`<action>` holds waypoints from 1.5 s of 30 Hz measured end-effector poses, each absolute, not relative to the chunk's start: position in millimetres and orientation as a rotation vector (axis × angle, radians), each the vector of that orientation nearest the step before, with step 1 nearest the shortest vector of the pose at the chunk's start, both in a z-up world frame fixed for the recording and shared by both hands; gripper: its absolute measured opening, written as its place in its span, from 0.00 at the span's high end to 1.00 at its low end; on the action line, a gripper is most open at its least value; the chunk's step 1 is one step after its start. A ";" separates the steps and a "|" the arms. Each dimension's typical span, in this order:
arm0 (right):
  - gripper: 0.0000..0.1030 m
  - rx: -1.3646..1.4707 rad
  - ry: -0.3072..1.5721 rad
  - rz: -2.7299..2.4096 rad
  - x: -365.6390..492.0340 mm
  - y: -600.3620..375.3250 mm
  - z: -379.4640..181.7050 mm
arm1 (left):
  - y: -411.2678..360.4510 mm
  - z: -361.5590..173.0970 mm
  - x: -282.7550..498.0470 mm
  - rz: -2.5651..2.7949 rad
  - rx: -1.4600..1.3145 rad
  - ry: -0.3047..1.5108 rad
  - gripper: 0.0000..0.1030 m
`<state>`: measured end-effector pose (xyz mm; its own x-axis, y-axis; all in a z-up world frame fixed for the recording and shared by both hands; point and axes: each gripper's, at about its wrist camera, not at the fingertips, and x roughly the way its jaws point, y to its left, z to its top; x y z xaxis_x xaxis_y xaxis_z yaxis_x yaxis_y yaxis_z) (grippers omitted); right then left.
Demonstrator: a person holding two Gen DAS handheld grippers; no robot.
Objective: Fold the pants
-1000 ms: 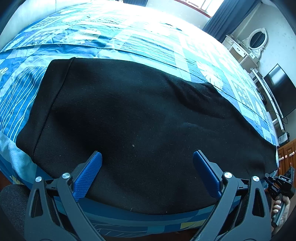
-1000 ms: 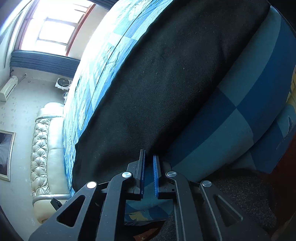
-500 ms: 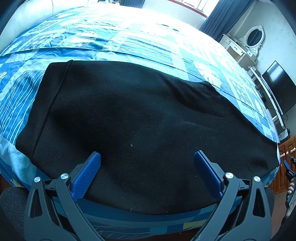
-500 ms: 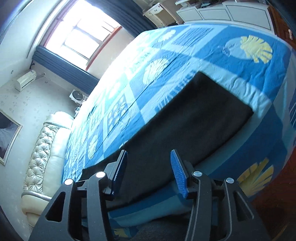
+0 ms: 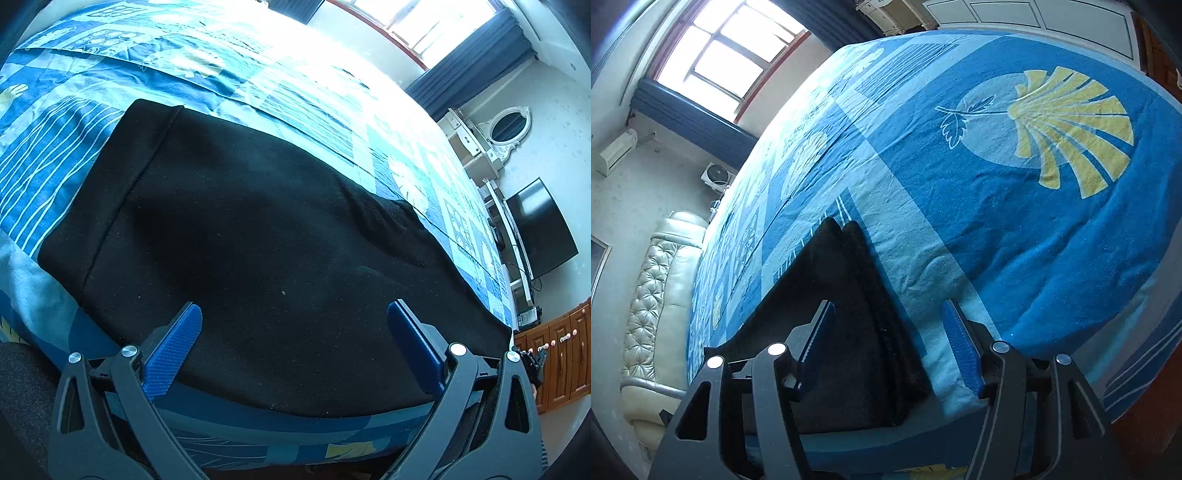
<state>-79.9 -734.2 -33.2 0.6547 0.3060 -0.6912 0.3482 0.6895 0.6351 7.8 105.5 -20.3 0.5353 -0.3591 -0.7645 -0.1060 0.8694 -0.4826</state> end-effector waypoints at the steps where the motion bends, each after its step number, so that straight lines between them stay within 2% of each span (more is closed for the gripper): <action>1: 0.32 0.848 0.902 0.017 -75.6 -730.8 -35.5 | 106.1 -19.1 6.6 -0.152 -0.509 1.005 0.03; 5: 0.34 0.752 0.959 0.044 -65.9 -712.5 -33.3 | 107.8 -15.7 3.6 -0.133 -0.485 1.000 0.03; 7: 0.52 0.763 0.970 0.023 -67.3 -711.6 -33.2 | 109.2 -17.0 3.9 -0.127 -0.484 1.010 0.03; 8: 0.57 0.762 0.975 0.016 -68.3 -711.0 -33.4 | 109.5 -17.8 3.9 -0.126 -0.484 1.014 0.03; 9: 0.68 0.751 0.982 0.012 -69.6 -709.1 -32.5 | 109.8 -18.2 3.8 -0.126 -0.483 1.017 0.03; 10: 0.74 0.744 0.985 0.007 -71.8 -707.4 -31.2 | 109.9 -18.0 3.4 -0.127 -0.480 1.017 0.03; 13: 0.82 0.789 0.959 0.009 -78.8 -704.4 -24.4 | 110.2 -18.4 2.6 -0.130 -0.471 1.019 0.03; 29: 0.85 0.862 0.809 0.137 -81.0 -633.8 60.1 | 108.2 -23.0 3.3 -0.160 -0.447 1.021 0.03; 38: 0.85 0.797 0.750 0.330 -47.1 -527.2 120.2 | 107.9 -21.7 2.5 -0.165 -0.452 1.025 0.03; 45: 0.85 0.712 0.792 0.438 -14.3 -433.5 120.9 | 104.0 -19.7 3.1 -0.165 -0.457 1.036 0.03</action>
<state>-14.3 -433.5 120.9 0.6334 0.5998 -0.4888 -0.0954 0.6874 0.7200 3.1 104.0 -19.7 0.5072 -0.3432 -0.7905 -0.0803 0.8945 -0.4399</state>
